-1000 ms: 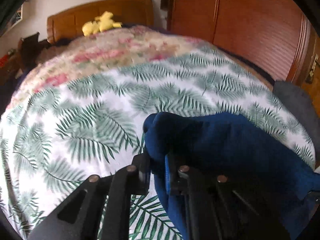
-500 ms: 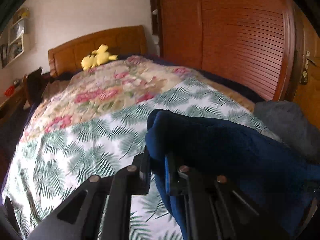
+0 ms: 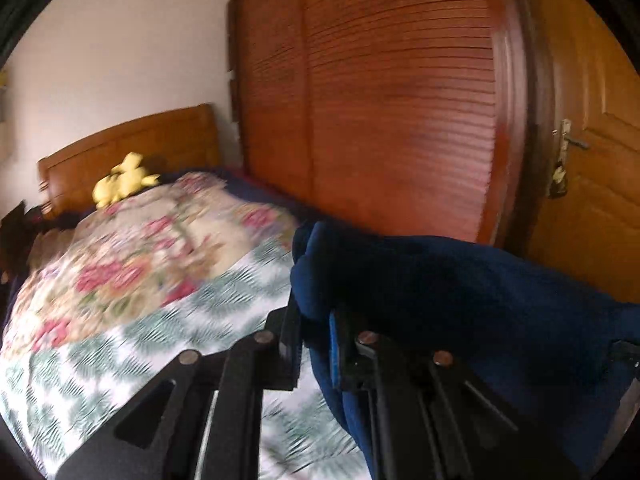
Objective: Fold large clothes
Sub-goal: 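Carry the held jacket bundle with the left tool toward the wardrobe, then lower the jacket bundle onto the grey cloth by the wardrobe and open the left tool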
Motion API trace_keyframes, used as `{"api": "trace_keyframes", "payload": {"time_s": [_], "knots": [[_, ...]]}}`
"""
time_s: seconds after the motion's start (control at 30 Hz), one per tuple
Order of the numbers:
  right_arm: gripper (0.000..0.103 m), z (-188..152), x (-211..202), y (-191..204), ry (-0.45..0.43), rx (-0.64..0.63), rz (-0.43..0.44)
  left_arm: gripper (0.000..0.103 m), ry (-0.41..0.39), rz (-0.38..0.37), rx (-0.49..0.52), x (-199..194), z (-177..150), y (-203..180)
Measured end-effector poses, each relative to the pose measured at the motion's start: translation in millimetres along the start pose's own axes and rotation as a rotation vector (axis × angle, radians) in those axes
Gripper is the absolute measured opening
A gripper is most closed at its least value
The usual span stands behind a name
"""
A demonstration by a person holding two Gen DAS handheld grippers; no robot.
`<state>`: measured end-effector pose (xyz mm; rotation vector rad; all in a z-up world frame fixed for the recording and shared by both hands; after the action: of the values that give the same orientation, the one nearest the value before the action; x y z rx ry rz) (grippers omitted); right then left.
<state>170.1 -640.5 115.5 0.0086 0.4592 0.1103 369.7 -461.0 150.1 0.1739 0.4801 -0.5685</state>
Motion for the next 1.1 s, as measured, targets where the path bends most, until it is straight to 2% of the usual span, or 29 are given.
{"api": "trace_keyframes", "payload": {"time_s": [0.17,0.27,0.4,0.57,0.63,0.7,0.8,0.97,1.1], "knots": [[0.011,1,-25,-60,-0.027,0.033,-0.085,0.007,0.016,-0.073,0.011,40,23,-58],[0.011,-17,-27,-93,-0.001,0.07,-0.133,0.007,0.062,-0.112,0.036,77,18,-91],[0.011,-47,-16,-118,0.069,0.105,-0.184,0.008,0.137,-0.146,0.083,117,-1,-122],[0.013,-81,-4,-130,0.126,0.115,-0.27,0.011,0.162,-0.11,0.142,135,-16,-141],[0.018,-92,1,-137,0.162,0.128,-0.292,0.012,0.189,-0.113,0.153,134,-22,-141],[0.032,-99,2,-137,0.184,0.142,-0.326,0.014,0.203,-0.124,0.155,129,-30,-136],[0.047,-100,-10,-153,0.184,0.176,-0.37,0.016,0.2,-0.142,0.141,113,-40,-128],[0.049,-82,-42,-157,0.096,0.144,-0.458,0.02,0.178,-0.186,0.151,76,-57,-121],[0.049,-66,-46,-135,0.06,0.111,-0.367,0.023,0.155,-0.209,0.171,42,-72,-117]]}}
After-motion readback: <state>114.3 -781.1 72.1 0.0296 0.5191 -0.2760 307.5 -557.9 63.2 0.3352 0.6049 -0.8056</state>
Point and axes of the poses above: each gripper's, at about its wrist camera, not at the fingertips, and x roughly the way its jaws point, y to its left, z to its top, the point moved 1 cm from there along x, roughly the way its jaws point, and after that the axes turned 1 degree about y, right-handed, at the moved point
